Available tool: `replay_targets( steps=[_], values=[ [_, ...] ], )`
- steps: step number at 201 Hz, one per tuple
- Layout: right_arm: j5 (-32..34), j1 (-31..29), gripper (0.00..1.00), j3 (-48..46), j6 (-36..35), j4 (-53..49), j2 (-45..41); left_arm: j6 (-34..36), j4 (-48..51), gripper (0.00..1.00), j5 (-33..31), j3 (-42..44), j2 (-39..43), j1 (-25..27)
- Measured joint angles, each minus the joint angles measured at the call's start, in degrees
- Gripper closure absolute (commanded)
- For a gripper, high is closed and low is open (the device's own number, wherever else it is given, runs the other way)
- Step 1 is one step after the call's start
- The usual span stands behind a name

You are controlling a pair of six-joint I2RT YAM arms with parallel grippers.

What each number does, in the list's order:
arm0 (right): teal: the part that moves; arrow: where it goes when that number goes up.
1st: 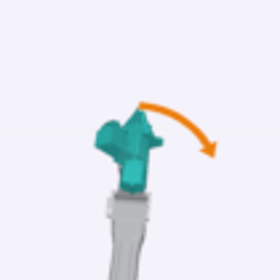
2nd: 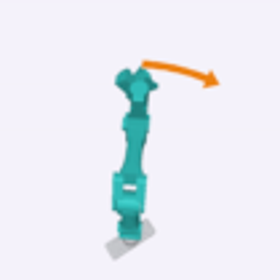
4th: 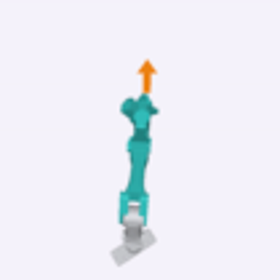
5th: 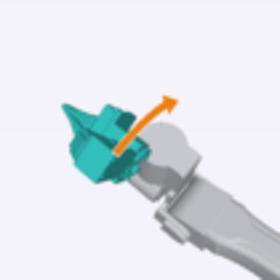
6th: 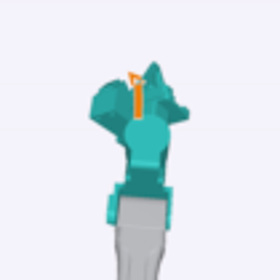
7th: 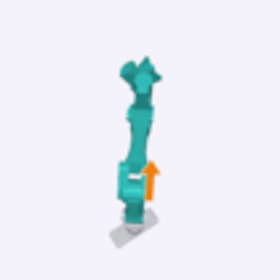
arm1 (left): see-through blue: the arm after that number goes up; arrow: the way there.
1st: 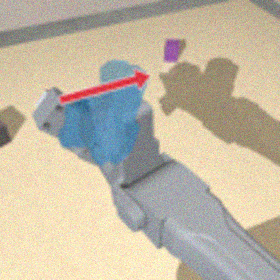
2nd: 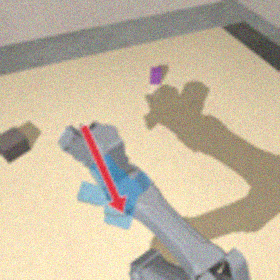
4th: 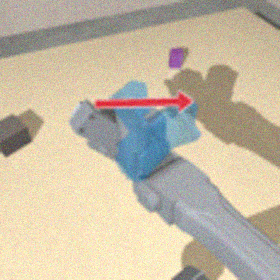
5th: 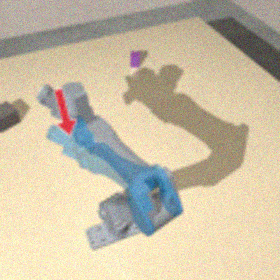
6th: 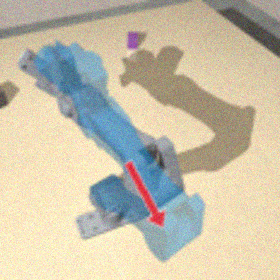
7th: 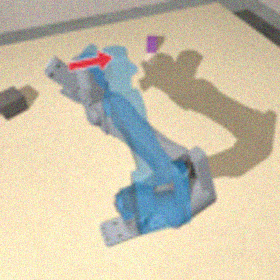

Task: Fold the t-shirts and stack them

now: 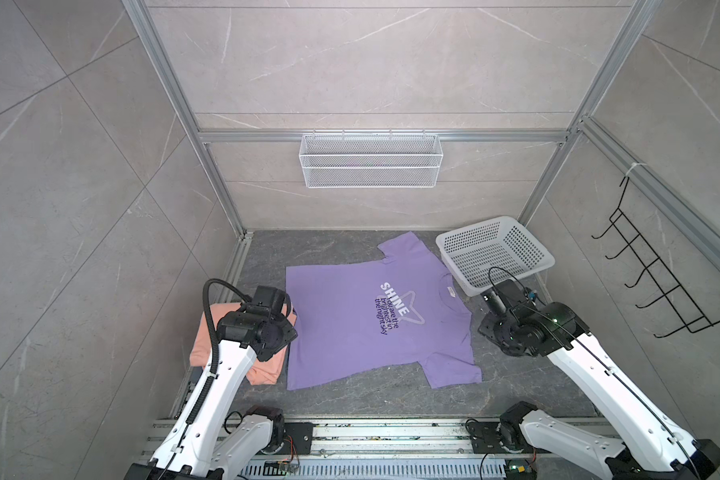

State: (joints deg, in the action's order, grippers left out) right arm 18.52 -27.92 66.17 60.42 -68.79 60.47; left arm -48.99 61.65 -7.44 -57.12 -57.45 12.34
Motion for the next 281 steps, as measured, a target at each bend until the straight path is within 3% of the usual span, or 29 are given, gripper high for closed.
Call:
replay_targets(
  steps=[31,64,98,137,176,205,237,281],
  values=[
    [0.0,0.0,0.43,0.3,-6.5,14.0,9.9,1.9,-9.3,0.34,5.1,-0.8,-7.8,0.5],
    [-2.1,0.4,0.42,5.5,-13.1,28.9,24.8,4.5,-18.9,0.33,7.7,-3.5,-20.7,4.5],
    [-4.8,2.8,0.41,13.6,-16.9,39.1,35.4,5.9,-24.7,0.33,8.0,-8.8,-30.1,8.2],
    [-7.7,6.0,0.41,21.2,-18.3,45.4,44.2,5.9,-29.4,0.33,8.6,-9.8,-34.6,8.8],
    [-7.8,7.6,0.40,22.8,-19.3,47.6,45.7,5.7,-31.3,0.33,9.6,-9.8,-35.8,8.8],
    [-7.5,12.2,0.40,23.4,-17.0,46.4,45.4,5.7,-32.0,0.33,9.8,-9.8,-35.8,8.9],
    [-7.5,17.0,0.40,17.6,-13.4,45.7,43.1,5.7,-32.3,0.33,10.8,-9.8,-35.8,8.9],
    [-7.8,18.2,0.40,11.6,-10.6,41.3,41.9,5.8,-32.5,0.33,11.6,-11.2,-37.6,8.9]
  ],
)
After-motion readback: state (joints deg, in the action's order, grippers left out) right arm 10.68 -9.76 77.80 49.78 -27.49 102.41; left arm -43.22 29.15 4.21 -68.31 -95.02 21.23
